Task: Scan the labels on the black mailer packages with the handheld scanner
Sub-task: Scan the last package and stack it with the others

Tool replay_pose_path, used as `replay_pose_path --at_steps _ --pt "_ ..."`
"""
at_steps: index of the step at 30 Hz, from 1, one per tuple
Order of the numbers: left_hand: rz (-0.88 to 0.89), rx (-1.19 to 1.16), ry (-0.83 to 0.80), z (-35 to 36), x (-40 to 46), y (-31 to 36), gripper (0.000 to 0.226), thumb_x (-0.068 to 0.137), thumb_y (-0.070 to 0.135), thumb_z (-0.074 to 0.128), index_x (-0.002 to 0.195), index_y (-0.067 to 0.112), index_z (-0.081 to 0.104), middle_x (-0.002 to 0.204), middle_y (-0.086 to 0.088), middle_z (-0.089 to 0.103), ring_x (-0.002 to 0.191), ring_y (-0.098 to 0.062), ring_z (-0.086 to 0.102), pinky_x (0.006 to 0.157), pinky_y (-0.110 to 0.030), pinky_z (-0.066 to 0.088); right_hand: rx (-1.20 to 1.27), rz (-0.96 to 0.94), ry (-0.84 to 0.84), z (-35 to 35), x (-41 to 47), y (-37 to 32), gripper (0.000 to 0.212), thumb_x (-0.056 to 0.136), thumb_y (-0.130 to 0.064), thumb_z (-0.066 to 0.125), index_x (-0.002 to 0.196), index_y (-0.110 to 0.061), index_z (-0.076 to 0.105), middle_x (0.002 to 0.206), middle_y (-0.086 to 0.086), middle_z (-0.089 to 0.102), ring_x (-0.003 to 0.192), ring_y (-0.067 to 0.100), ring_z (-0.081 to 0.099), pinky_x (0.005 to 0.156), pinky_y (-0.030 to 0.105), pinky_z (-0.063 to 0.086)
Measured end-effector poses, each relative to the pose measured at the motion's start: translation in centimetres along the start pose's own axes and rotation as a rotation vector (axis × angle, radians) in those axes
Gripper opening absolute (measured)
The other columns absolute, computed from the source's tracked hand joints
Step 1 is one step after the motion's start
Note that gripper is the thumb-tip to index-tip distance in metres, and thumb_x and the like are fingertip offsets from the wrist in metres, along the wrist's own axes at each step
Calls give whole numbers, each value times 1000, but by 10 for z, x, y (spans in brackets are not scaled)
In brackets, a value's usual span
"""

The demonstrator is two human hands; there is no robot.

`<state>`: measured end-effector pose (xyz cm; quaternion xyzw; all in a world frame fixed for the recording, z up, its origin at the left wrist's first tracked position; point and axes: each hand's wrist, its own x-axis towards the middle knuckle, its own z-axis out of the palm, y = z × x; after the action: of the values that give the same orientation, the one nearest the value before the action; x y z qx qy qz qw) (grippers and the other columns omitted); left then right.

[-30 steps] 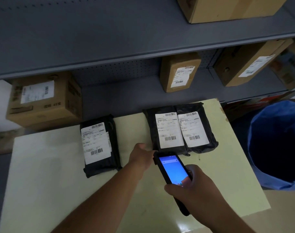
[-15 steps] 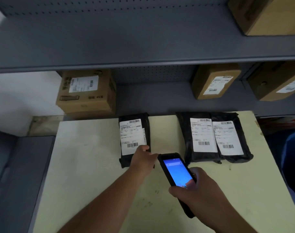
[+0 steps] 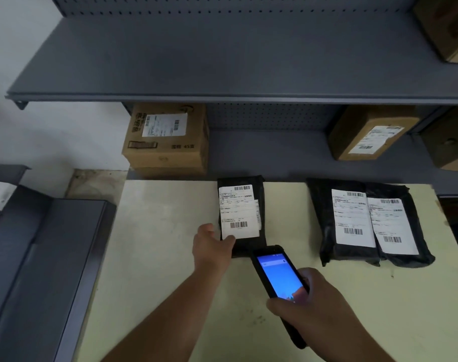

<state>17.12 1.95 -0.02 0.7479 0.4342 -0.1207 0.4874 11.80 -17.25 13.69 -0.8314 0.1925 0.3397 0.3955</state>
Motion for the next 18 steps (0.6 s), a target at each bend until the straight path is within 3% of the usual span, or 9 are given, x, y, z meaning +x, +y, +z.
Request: replay_pose_path --at_steps 2,5,7,10,13,18 --pt "-36 25 -12 0 2 -4 79 81 31 78 151 17 43 145 -8 53 128 -28 57 107 -45 51 -2 8 -8 3 1 0 73 69 -41 84 134 -24 54 90 -7 73 68 7 72 70 31 60" --pt "-84 20 -76 4 4 -8 88 79 38 79 155 18 39 150 -9 50 132 -30 55 108 -45 50 -7 23 -19 5 0 -2 76 67 -43 83 134 -24 54 87 -6 74 57 3 69 66 28 57" --pt "-108 12 -115 11 5 -9 93 72 46 78 154 19 41 146 -7 55 128 -30 59 105 -45 52 1 26 -13 5 1 -1 78 66 -45 83 136 -22 54 87 -6 74 57 2 69 63 26 53" --pt "-120 -20 -117 27 9 -14 97 49 60 72 136 21 56 125 -2 67 107 -26 69 95 -47 60 -6 39 11 4 1 0 73 69 -42 84 133 -24 55 89 -7 73 70 4 70 64 25 49" --pt "-184 -83 -89 43 11 -12 108 37 64 73 135 21 54 126 -2 62 108 -28 67 95 -50 59 -8 53 15 5 5 4 65 69 -42 84 126 -26 57 85 -6 73 65 5 69 61 25 48" --pt "-225 29 -34 54 5 -1 105 61 52 89 145 15 39 139 -9 47 123 -35 57 106 -51 51 -9 94 2 4 11 9 56 68 -41 83 116 -29 57 80 -1 75 54 5 66 59 25 50"
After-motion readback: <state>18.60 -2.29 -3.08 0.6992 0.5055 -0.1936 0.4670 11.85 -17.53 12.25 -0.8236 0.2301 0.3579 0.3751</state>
